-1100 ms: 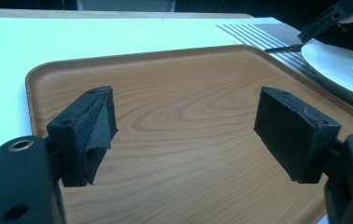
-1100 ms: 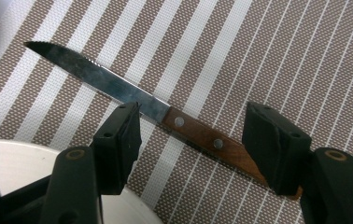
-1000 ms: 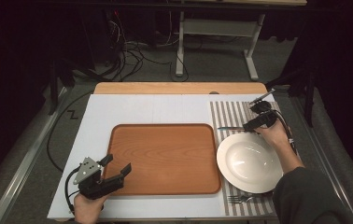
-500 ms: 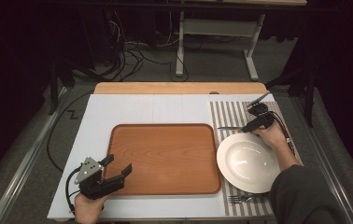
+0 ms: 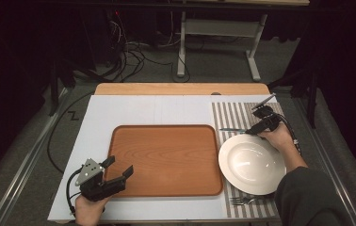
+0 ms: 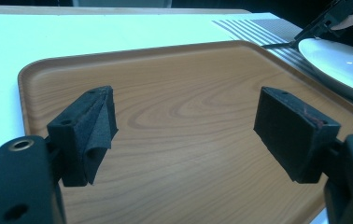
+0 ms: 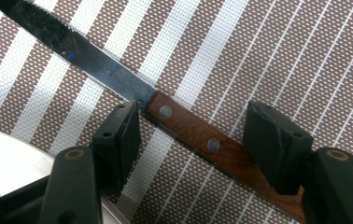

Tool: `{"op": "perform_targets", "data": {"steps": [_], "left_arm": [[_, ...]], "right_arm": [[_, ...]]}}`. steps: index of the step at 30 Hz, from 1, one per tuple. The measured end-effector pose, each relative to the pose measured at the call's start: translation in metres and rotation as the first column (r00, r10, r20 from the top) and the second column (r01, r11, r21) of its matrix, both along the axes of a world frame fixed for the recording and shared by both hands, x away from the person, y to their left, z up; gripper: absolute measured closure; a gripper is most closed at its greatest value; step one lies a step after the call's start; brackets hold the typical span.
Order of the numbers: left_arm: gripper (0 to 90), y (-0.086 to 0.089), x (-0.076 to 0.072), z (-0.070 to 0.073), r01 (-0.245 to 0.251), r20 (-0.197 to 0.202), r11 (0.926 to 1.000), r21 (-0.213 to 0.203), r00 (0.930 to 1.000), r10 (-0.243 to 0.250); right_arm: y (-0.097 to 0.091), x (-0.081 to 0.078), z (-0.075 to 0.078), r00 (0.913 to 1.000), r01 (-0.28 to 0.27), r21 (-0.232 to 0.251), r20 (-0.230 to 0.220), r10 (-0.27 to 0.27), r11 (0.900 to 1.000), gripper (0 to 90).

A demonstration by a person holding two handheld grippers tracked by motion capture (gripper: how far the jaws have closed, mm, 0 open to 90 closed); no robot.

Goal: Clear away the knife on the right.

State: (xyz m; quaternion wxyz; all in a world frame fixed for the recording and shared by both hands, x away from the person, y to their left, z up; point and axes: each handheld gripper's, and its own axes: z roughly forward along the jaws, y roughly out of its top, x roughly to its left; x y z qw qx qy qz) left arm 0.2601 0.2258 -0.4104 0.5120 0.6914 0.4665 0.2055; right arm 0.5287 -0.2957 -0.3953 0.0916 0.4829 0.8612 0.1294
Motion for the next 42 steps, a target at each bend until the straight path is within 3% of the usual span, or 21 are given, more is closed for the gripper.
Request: {"op": "perform_targets", "data": {"steps": [17,29,30,31,34,42], "left_arm": [[22.0,0.0002,-0.0001,0.0001,-0.003,0.001,1.0,0.0,1.0,0.003],[22.0,0.0002,-0.0002,0.0001,-0.002,0.002,1.0,0.0,1.0,0.002],[22.0,0.0001,-0.0002,0.0001,-0.002,0.001,1.0,0.0,1.0,0.002],[22.0,0.0001,-0.0002,0.0001,-0.002,0.002,1.0,0.001,1.0,0.002],[22.1,0.0004,-0.0003,0.0001,-0.003,0.003,1.0,0.0,1.0,0.003],[22.1,0.0005,-0.0002,0.0002,-0.005,0.003,1.0,0.0,1.0,0.005]], "right_arm": [[-0.0015,-0.0004,0.0012,0.9996,0.027,-0.002,0.007,-0.027,0.9996,44.7],[-0.0029,-0.0017,0.0012,1.0,-0.004,-0.008,0.003,0.004,1.0,46.7],[-0.0027,-0.0015,0.0013,1.0,0.002,-0.009,0.004,-0.002,1.0,48.0],[-0.0025,-0.0016,0.002,0.9997,0.011,-0.023,0.021,-0.01,0.9997,55.4],[-0.0029,-0.0007,0.0024,0.9991,0.035,-0.025,0.026,-0.035,0.9991,56.4],[-0.0031,-0.0011,0.0029,0.9991,0.038,-0.019,0.018,-0.037,0.9991,61.2]]}}
